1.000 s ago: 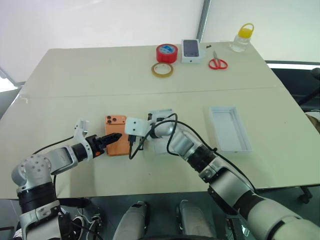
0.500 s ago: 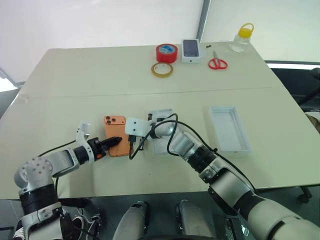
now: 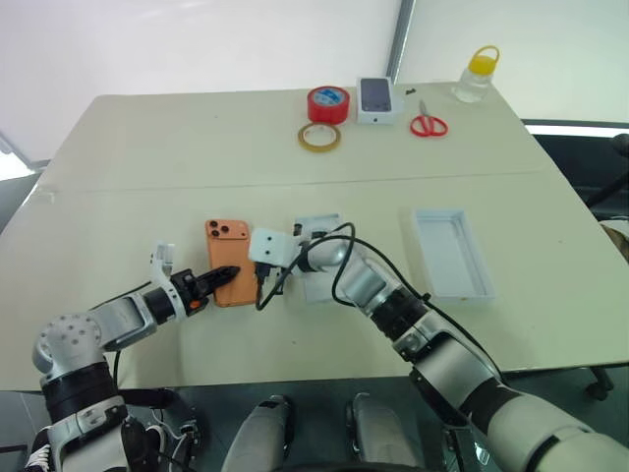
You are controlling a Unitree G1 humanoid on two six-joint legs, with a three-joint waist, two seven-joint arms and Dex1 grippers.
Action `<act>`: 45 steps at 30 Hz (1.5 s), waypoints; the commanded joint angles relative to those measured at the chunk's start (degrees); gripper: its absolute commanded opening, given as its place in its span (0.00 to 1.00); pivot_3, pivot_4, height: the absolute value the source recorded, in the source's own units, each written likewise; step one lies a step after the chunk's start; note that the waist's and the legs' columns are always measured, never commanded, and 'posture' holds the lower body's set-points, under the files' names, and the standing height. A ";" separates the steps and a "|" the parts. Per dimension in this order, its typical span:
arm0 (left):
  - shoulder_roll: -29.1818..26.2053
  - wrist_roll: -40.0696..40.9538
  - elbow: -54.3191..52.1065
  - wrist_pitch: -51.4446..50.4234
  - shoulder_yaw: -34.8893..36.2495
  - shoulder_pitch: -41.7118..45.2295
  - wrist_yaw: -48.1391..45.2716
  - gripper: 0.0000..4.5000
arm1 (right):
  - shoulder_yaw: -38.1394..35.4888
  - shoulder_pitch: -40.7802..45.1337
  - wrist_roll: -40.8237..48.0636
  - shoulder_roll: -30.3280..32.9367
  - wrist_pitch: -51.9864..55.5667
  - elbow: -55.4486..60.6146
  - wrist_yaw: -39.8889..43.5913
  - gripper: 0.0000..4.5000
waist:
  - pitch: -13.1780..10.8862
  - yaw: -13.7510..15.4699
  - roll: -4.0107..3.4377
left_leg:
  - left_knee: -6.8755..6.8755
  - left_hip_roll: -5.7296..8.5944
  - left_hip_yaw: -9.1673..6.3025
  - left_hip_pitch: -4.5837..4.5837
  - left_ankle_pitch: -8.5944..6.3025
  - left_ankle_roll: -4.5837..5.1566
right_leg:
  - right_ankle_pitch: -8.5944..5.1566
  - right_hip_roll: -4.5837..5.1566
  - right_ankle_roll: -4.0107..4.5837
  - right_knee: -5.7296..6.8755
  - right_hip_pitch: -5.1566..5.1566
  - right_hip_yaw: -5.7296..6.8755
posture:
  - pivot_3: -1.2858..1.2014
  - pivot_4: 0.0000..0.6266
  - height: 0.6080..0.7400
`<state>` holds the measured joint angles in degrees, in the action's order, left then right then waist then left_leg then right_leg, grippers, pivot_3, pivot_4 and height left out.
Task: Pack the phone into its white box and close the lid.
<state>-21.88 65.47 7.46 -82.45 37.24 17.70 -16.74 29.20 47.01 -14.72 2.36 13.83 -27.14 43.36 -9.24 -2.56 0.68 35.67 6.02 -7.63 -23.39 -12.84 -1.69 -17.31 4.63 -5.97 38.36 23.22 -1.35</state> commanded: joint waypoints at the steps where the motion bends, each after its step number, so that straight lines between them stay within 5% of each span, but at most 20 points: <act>1: 0.49 6.52 1.02 -0.57 4.82 1.17 1.61 0.01 | -4.48 0.42 4.85 -0.44 2.34 5.87 1.70 0.00 | 0.00 -0.02 0.00 | 0.00 0.00 0.00 0.00 0.00 0.00 | 0.00 0.00 0.00 0.00 0.00 0.00 | 0.52 0.24 1.00; 4: 1.27 10.58 1.19 -0.35 6.32 0.99 3.49 0.01 | -8.90 -0.09 11.09 0.25 7.69 10.20 5.36 0.00 | -0.02 0.09 0.03 | 0.00 -0.01 -0.01 -0.02 0.00 0.00 | 0.00 0.00 0.00 0.00 -0.01 0.01 | 0.52 0.24 1.00; 7: 1.95 14.15 0.96 0.69 7.39 0.32 5.71 0.00 | -13.52 -1.86 19.36 2.37 13.25 17.03 10.92 0.19 | -0.03 0.23 0.05 | 0.01 0.00 -0.01 -0.03 -0.03 0.05 | 0.00 0.02 0.00 -0.05 -0.05 0.02 | 0.52 0.24 1.00; 13: 1.10 18.30 -0.64 3.02 6.16 -0.80 8.25 0.00 | -12.24 -7.71 21.33 12.73 8.43 25.81 17.94 0.85 | -0.03 0.27 0.06 | 0.00 0.00 -0.02 -0.03 -0.09 0.16 | 0.00 0.04 0.00 -0.10 -0.06 0.03 | 0.52 0.24 1.00; 19: 0.67 19.13 -3.42 4.82 2.73 -2.19 8.85 0.00 | -9.29 -15.72 19.95 24.16 -4.32 28.11 25.72 0.85 | -0.06 0.37 0.09 | 0.00 0.01 0.01 -0.05 -0.09 0.16 | 0.00 0.05 -0.01 -0.14 -0.28 0.03 | 0.52 0.24 1.00; 27: 0.09 20.73 -4.68 7.39 -0.83 -3.14 9.50 0.00 | -9.75 -18.98 18.38 28.22 -12.89 25.39 25.42 0.85 | -0.07 0.25 0.11 | 0.00 -0.03 0.01 -0.04 -0.07 0.11 | 0.00 0.03 0.00 -0.14 -0.31 0.03 | 0.52 0.24 1.00; 31: -0.41 21.32 -4.47 8.25 -2.43 -3.06 9.94 0.00 | -9.68 -19.60 17.07 28.89 -15.92 24.17 24.47 0.46 | -0.08 0.65 0.13 | 0.02 -0.03 0.01 -0.04 -0.06 0.11 | 0.00 0.04 0.00 -0.16 -0.33 0.03 | 0.52 0.24 1.00; 41: -1.78 23.03 -4.32 9.76 -4.56 -3.54 10.18 0.00 | -9.95 -19.73 17.51 28.29 -15.55 22.44 23.66 0.46 | -0.09 1.73 0.15 | 0.02 -0.02 0.01 -0.04 -0.04 0.07 | 0.00 0.04 0.01 -0.22 -0.35 0.03 | 0.52 0.24 1.00; 45: -2.09 23.52 -4.60 10.29 -5.31 -4.01 10.33 0.00 | -9.40 -19.58 15.95 28.82 -16.71 21.35 23.26 0.16 | -0.10 1.77 0.16 | 0.02 -0.02 0.01 -0.04 -0.04 0.07 | 0.00 0.05 0.01 -0.24 -0.36 0.03 | 0.52 0.24 1.00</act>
<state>-23.13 86.45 5.43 -72.98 32.18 13.65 -5.93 20.22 27.21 1.68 30.64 -1.52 -5.88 67.06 -9.33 -0.79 0.84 35.69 6.00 -7.62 -23.43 -12.88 -1.62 -17.31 4.68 -5.96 38.12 22.86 -1.32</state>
